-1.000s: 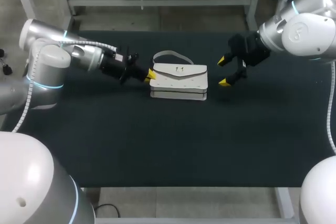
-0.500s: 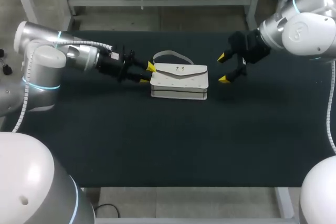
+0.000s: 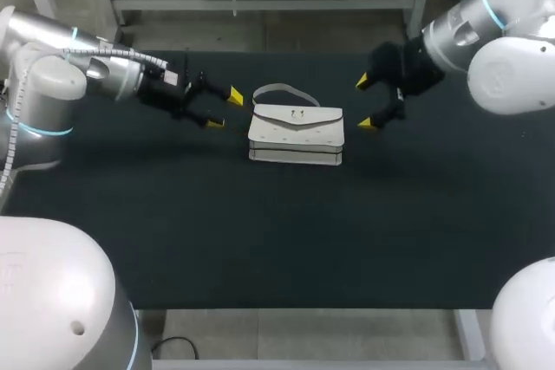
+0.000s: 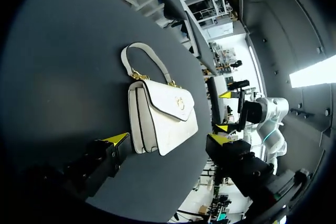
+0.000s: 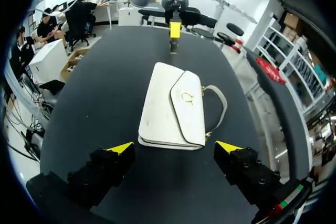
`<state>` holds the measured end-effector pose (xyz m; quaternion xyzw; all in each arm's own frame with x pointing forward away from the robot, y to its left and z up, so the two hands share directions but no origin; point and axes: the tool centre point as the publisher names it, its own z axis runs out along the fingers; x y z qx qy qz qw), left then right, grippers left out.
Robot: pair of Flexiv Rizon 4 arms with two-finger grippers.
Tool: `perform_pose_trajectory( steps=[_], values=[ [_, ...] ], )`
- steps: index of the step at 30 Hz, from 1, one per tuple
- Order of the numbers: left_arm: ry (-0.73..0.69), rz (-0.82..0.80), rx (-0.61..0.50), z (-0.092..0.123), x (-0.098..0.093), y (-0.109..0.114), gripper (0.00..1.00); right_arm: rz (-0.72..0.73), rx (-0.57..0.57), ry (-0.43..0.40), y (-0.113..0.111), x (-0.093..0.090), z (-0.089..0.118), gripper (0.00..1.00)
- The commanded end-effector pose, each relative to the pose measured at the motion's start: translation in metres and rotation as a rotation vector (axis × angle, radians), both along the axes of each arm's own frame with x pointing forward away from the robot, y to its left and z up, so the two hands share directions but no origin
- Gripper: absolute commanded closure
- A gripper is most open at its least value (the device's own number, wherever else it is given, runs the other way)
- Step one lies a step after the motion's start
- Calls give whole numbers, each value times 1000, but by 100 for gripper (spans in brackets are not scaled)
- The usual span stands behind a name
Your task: Pick up the bag, open it, inspect its contents, close it, and place it on the opposite side
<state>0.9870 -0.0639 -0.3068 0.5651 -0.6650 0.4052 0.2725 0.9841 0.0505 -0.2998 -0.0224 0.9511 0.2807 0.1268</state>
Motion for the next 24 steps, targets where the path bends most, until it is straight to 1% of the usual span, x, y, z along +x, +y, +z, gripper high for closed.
perform_pose_trajectory(
  steps=[1, 4, 8, 14, 16, 24],
  values=[
    [-30, -8, 92, 21, 1, 7, 0, -68, -54, -93, 10, -11, 5, 0],
    [-92, -31, 142, 32, 5, 13, 0, -63, -71, -113, 16, -13, 9, 0],
    [-191, -128, 191, 43, 6, 23, 0, -61, -78, -129, 19, -16, 14, 0],
    [-336, -260, 261, 53, 4, 32, 0, -57, -95, -136, 24, -21, 18, 0],
    [-364, -313, 281, 56, 3, 34, 0, -60, -109, -135, 27, -22, 18, 0],
    [-438, -428, 345, 69, -1, 36, 0, -72, -152, -131, 33, -26, 19, 0]
  ],
)
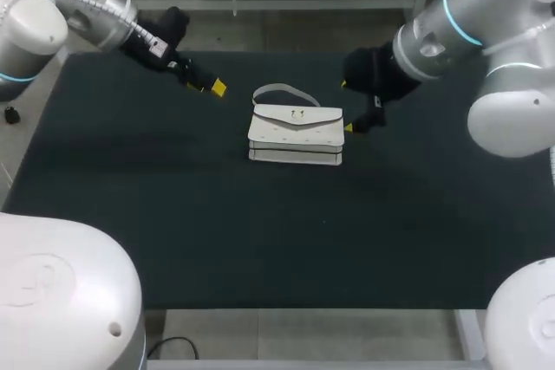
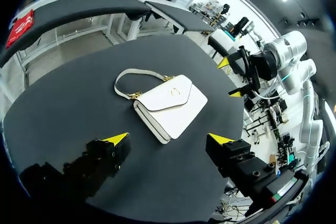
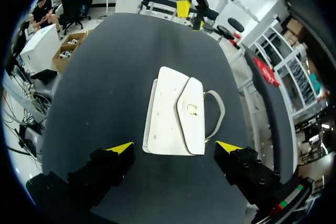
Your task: Pick up the bag, open it, inspect its contents, close it, and place it on the opposite side
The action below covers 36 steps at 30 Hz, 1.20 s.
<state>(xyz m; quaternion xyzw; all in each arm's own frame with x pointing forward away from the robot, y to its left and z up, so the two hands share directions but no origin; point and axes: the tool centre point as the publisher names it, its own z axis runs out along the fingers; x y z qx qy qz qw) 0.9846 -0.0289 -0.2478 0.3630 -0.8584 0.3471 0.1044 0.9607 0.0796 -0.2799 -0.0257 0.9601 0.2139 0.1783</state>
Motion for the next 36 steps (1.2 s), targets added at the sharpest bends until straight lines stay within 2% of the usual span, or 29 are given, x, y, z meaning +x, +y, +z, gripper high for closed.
perform_pose_trajectory(
  steps=[1, 9, 12, 15, 17, 30, 32, 36],
  values=[
    [-16, -36, 44, 11, 1, 1, 0, -34, -25, -32, 5, -2, -1, 0],
    [-30, -87, 120, 20, 2, 5, 0, -52, -42, -39, 11, -7, -1, 0],
    [-2, -147, 201, 24, 2, 7, 0, -60, -49, -41, 14, -10, -4, 0],
    [-2, -147, 201, 24, 2, 7, 0, -63, -47, -49, 17, -12, -4, 0],
    [-2, -147, 201, 24, 2, 7, 0, -11, -12, -18, 21, -14, -7, 0],
    [-2, -147, 201, 24, 2, 7, 0, -11, -12, -18, 21, -14, -7, 0],
    [-93, -204, 196, 26, 6, 3, 0, -11, -12, -18, 21, -14, -7, 0],
    [-296, -298, 215, 23, 23, 5, 0, -32, -16, -115, 38, -10, 0, 0]
  ],
)
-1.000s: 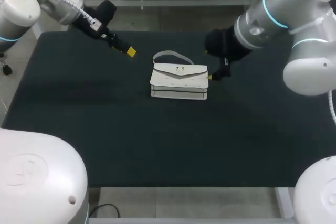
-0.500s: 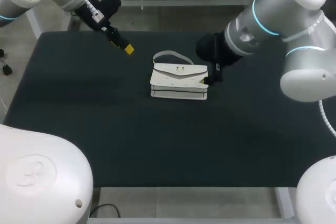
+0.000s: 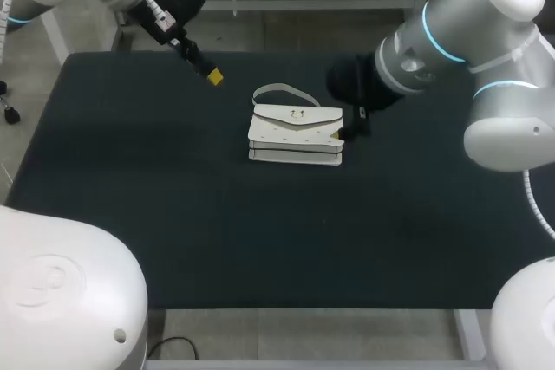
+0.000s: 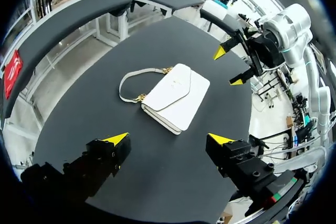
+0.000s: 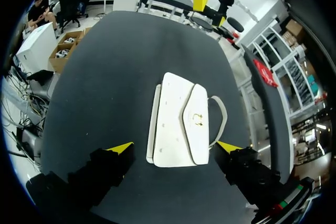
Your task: Pick up the bag, open it, inspect its contents, close it, and place it on the opposite side
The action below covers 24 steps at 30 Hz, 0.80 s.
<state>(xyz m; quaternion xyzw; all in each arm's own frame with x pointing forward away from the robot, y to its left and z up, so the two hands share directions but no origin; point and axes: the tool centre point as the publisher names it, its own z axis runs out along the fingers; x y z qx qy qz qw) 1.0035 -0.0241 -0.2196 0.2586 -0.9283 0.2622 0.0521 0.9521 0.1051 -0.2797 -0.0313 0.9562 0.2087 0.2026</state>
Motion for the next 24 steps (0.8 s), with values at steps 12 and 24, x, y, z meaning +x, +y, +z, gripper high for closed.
perform_pose_trajectory(
  steps=[12, 24],
  values=[
    [-458, -409, -51, 2, 25, 1, 0, -100, -85, -181, 25, -22, -19, 0],
    [-399, -607, -15, 9, 23, -12, 0, -148, -97, -317, 13, -29, -39, 0]
  ],
)
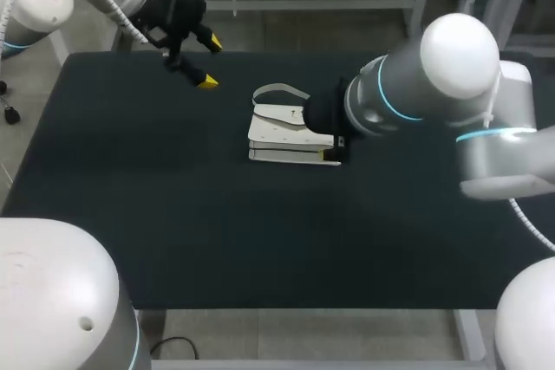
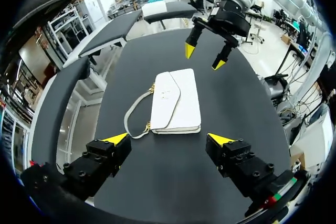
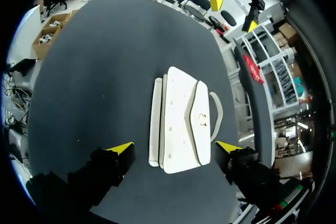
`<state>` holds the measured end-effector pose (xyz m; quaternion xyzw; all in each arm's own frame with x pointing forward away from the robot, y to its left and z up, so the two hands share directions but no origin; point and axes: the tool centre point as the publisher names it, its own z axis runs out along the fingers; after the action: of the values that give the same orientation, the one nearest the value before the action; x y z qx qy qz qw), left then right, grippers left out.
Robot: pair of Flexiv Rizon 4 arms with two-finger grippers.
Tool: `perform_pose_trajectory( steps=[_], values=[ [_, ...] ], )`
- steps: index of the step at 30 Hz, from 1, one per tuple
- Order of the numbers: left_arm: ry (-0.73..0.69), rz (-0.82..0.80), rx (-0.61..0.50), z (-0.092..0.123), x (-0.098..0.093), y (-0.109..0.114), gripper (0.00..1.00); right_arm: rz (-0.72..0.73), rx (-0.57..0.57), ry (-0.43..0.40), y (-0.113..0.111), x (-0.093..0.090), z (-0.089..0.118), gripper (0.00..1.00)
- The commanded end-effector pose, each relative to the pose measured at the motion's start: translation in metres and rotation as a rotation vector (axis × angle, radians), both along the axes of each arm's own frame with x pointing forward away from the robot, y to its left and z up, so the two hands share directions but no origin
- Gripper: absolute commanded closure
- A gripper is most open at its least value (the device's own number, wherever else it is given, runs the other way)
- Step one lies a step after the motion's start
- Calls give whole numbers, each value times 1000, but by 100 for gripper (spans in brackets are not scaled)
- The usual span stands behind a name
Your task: Pick up the bag, open it, inspect its contents, close it, and place it on the opposite side
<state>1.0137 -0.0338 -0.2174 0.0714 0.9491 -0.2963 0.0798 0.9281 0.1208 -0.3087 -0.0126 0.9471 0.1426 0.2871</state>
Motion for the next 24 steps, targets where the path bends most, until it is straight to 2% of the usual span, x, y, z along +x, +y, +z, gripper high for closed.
perform_pose_trajectory(
  steps=[1, 6, 15, 17, 24],
  values=[
    [42, -41, 26, 7, 13, -2, 0, -39, 12, -157, -3, -5, -12, 0],
    [42, -41, 26, 7, 13, -2, 0, -32, 4, -170, -4, 0, -21, 0],
    [-172, -302, -66, 1, 2, -17, 0, -20, -5, -209, -5, 7, -31, 0],
    [-183, -320, -102, -1, 4, -15, 0, -43, -4, -191, -6, 9, -36, 0],
    [-183, -320, -102, -1, 4, -15, 0, -43, -4, -191, -6, 9, -36, 0]
  ],
)
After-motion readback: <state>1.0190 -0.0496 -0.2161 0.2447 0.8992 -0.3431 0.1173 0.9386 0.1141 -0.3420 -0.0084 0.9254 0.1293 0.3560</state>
